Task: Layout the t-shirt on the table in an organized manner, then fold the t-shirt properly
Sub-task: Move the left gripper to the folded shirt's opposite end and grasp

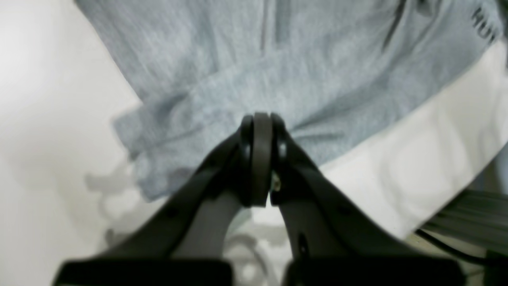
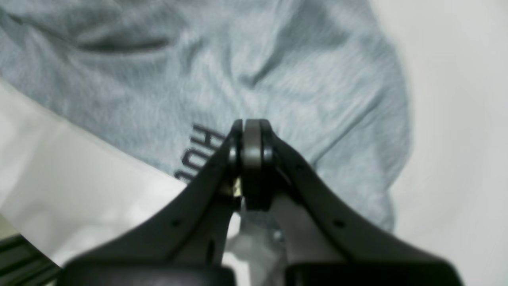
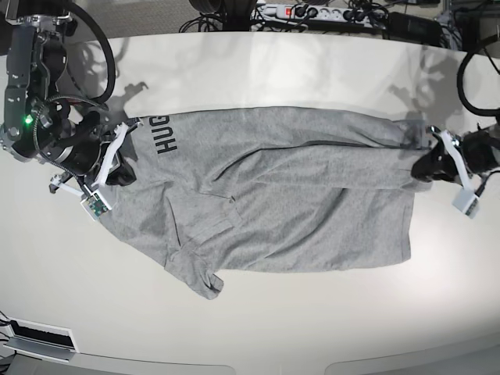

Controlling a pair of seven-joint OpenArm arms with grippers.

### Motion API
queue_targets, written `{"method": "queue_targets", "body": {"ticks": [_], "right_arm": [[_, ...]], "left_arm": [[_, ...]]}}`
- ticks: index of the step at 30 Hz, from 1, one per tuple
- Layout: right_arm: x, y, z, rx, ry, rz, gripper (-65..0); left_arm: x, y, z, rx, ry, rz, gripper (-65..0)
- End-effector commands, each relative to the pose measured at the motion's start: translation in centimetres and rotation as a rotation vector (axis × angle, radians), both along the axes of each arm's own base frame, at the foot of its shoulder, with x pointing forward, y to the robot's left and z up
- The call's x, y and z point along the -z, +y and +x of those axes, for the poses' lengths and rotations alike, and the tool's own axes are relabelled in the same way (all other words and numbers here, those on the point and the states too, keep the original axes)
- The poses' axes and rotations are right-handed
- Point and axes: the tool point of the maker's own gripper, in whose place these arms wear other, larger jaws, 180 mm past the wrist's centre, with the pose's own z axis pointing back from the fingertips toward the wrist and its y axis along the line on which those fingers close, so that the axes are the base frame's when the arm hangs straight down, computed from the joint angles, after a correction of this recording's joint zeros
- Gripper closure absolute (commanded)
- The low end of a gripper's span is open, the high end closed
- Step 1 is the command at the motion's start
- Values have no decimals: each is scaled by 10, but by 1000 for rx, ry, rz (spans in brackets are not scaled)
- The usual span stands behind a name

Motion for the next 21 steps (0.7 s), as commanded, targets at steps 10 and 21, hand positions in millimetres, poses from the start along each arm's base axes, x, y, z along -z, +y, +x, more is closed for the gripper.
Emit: {"method": "queue_targets", "body": {"ticks": [10,21], "right_arm": [[39,-21,6,28,108,-33,0],[75,-42,-29,-23,200,-262,0]], "left_arm": [[45,-14,-15,166,46,158,0],[104,6,-54,147,226,236,0]]}}
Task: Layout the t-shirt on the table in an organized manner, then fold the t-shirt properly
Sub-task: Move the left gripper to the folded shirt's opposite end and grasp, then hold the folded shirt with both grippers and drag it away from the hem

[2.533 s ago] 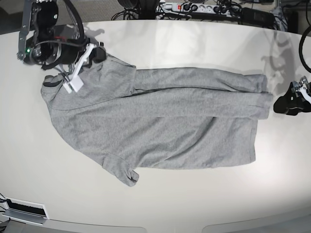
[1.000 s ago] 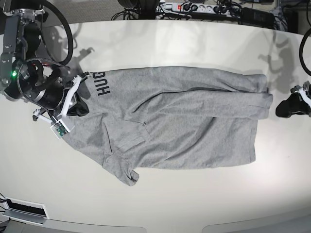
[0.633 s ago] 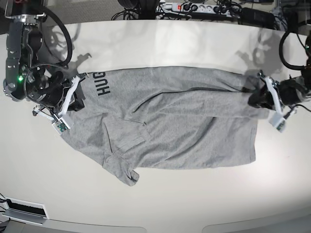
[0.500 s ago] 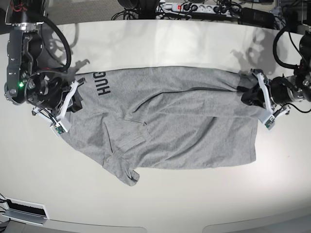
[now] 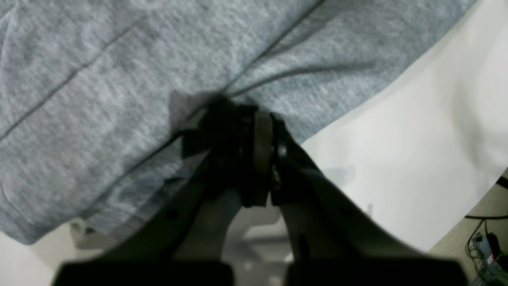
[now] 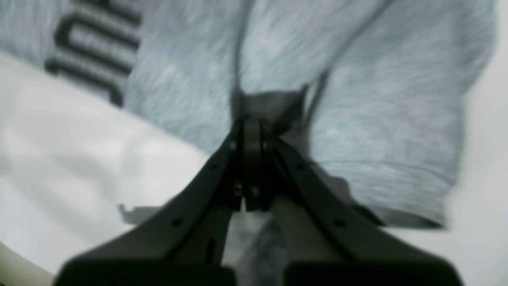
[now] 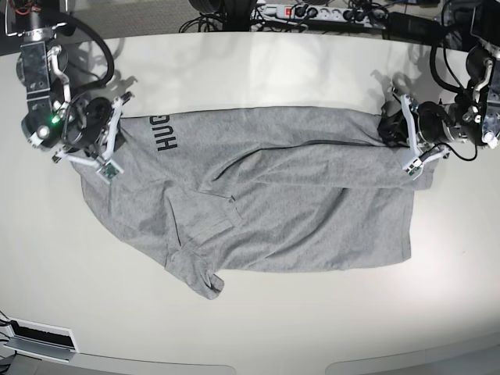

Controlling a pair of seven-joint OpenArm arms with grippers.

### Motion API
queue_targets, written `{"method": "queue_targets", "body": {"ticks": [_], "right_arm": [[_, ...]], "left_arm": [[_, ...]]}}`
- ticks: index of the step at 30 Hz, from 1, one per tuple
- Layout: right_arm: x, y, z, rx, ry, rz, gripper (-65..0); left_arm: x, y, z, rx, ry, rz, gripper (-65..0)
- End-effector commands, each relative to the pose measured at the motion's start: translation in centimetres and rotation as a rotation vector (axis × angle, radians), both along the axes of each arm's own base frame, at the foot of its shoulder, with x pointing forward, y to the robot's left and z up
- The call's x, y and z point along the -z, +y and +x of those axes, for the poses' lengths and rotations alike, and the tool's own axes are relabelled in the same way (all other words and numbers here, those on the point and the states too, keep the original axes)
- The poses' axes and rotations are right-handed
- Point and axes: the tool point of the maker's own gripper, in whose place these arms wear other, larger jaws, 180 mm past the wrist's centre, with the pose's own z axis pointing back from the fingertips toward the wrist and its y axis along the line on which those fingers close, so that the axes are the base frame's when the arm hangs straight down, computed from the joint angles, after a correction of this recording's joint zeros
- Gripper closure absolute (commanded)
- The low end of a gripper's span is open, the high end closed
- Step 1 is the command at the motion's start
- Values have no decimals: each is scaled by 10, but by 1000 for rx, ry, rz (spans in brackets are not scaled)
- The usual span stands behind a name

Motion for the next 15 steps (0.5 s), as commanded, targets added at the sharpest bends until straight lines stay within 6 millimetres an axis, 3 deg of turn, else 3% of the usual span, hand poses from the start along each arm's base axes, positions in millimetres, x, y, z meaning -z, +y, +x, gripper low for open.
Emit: {"method": "queue_targets", "body": {"ticks": [1,4,10,15], "right_arm": [[-6,-2,8,-9,-39,-12,0],[2,-11,-2,2,-27,-81,0],[11,-43,-31,33,48,-183,0],[15,-71,-61,43,147,-248,0]], "left_arm": [[4,15,-6,14,28,69,0],[6,15,-11,13,42,69,0],[22,21,-55,26,162,106,0],[19,31,-76,58,188,133,0]]}}
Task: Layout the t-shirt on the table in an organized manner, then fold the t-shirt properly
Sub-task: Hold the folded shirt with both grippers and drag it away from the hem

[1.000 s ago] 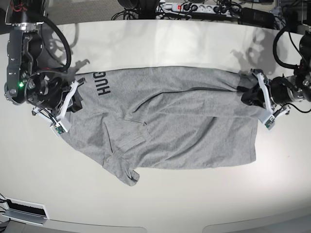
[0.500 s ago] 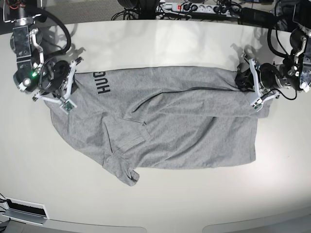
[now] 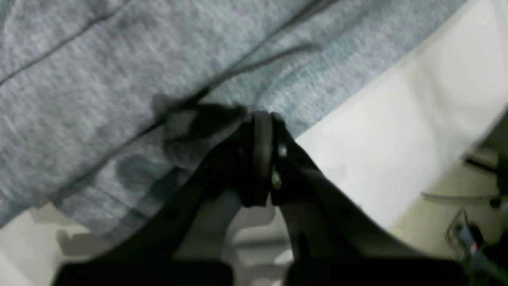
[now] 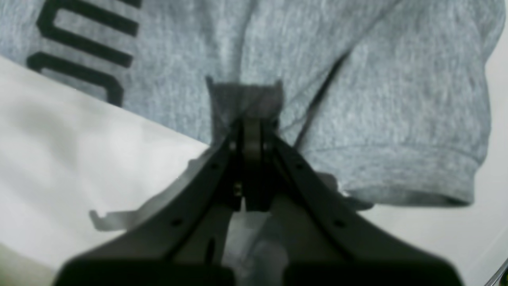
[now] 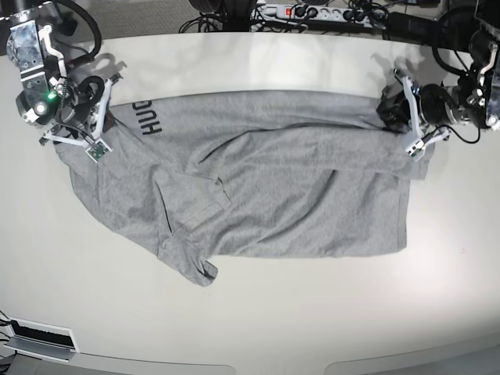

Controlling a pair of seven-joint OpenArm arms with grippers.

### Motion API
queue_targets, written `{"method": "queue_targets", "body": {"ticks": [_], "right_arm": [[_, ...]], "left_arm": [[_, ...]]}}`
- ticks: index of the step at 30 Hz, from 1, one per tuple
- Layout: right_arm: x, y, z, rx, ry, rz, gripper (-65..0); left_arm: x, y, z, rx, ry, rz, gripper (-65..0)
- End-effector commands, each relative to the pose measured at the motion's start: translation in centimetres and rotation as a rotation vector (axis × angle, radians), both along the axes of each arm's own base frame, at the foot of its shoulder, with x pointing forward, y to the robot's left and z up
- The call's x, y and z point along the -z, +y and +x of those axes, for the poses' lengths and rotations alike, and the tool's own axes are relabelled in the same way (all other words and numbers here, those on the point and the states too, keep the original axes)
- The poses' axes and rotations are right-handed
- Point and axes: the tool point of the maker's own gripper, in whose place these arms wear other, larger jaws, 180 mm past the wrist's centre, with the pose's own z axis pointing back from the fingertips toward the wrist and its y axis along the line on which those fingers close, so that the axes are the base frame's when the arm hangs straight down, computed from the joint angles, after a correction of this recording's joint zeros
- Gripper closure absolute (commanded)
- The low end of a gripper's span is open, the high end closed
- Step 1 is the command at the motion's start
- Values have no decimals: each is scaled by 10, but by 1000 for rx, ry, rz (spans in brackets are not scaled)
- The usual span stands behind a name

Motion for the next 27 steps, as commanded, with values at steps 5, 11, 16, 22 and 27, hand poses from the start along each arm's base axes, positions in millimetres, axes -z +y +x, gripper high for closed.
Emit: {"method": "queue_targets", "body": {"ticks": [5,11,16,22,27], "right_arm": [[9,-19,-55,10,192,-39,0],[9,-11,-74,37,279,5,0],[-11,3,-64,-1,260,36,0],[-43,27,-22,-56,85,77,0],[-53,34,4,-24,-27,115,0]], "left_arm": [[0,37,-45,86,135,155,0],[-27,16,-61,177,166,121,0],[-54,-9,-41,223,64,65,0],[-82,-50,3,208,-138,-89,0],[-71,-61,26,156,-203,-106,0]]}}
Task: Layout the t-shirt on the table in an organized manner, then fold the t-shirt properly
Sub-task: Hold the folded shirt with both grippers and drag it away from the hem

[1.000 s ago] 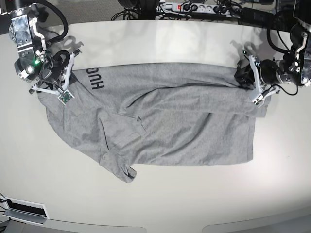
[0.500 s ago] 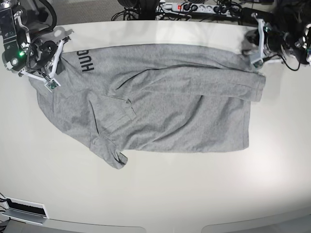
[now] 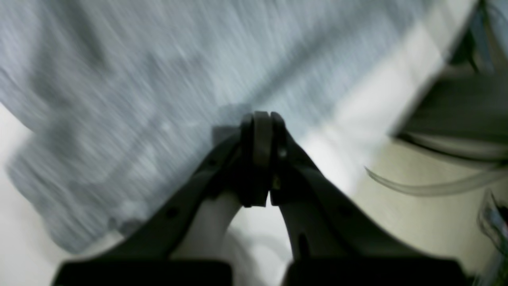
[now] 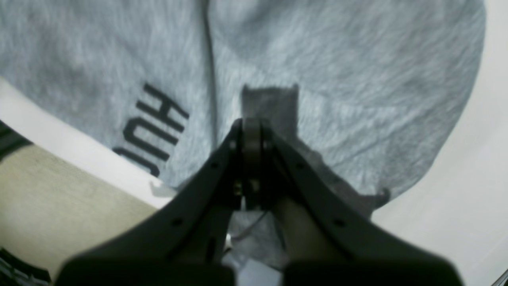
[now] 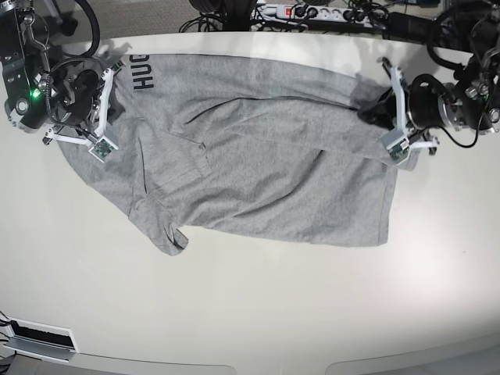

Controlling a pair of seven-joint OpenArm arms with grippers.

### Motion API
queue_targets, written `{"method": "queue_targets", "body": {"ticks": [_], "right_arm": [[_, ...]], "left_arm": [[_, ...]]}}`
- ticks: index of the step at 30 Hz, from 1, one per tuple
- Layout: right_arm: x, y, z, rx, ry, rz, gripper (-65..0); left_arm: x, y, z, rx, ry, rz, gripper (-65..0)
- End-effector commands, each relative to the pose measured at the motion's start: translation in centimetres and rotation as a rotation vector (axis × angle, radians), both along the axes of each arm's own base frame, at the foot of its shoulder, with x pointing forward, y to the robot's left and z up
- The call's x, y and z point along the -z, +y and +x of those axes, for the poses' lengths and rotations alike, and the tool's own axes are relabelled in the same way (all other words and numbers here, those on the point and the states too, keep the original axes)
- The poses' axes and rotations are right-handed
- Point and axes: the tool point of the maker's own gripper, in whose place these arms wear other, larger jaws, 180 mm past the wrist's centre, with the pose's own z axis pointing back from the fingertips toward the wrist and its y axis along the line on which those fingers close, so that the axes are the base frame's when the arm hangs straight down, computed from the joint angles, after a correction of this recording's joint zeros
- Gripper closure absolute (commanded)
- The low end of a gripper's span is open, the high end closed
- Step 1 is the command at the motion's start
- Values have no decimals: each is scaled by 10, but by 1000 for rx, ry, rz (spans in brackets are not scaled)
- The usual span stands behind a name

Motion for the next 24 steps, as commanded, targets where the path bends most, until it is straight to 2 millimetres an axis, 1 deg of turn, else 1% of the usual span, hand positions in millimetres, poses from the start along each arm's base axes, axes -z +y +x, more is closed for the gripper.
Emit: {"method": "queue_targets", "body": {"ticks": [1,3,5,7,8,11,14,18,21,24], "right_arm": [[-5,-3,5,-2,-30,1,0],[-6,3,13,-2,-74,38,0],[-4,6,18,3,-105,69,0],[3,7,18,1,-112,81,0],[9,7,15,-4,-100,81,0],[31,9,-3,-42,-21,90,0],[46,2,-19,-38,52,79,0],[49,-6,-38,-58,159,37,0],[51,-7,-57,-58,240,39,0],[54,-5,-73,-52,293,50,0]], "left_arm": [[3,3,3,-16,-17,-10,0],[15,1,11,-53,-36,-34,0],[30,1,16,-90,-17,-26,0],[43,1,17,-117,13,-29,0],[49,1,16,-131,32,-32,0],[67,7,4,-162,98,-17,0],[78,17,-12,-159,162,34,0],[80,32,-24,-154,233,85,0],[79,42,-40,-156,277,96,0],[78,46,-55,-144,302,104,0]]}}
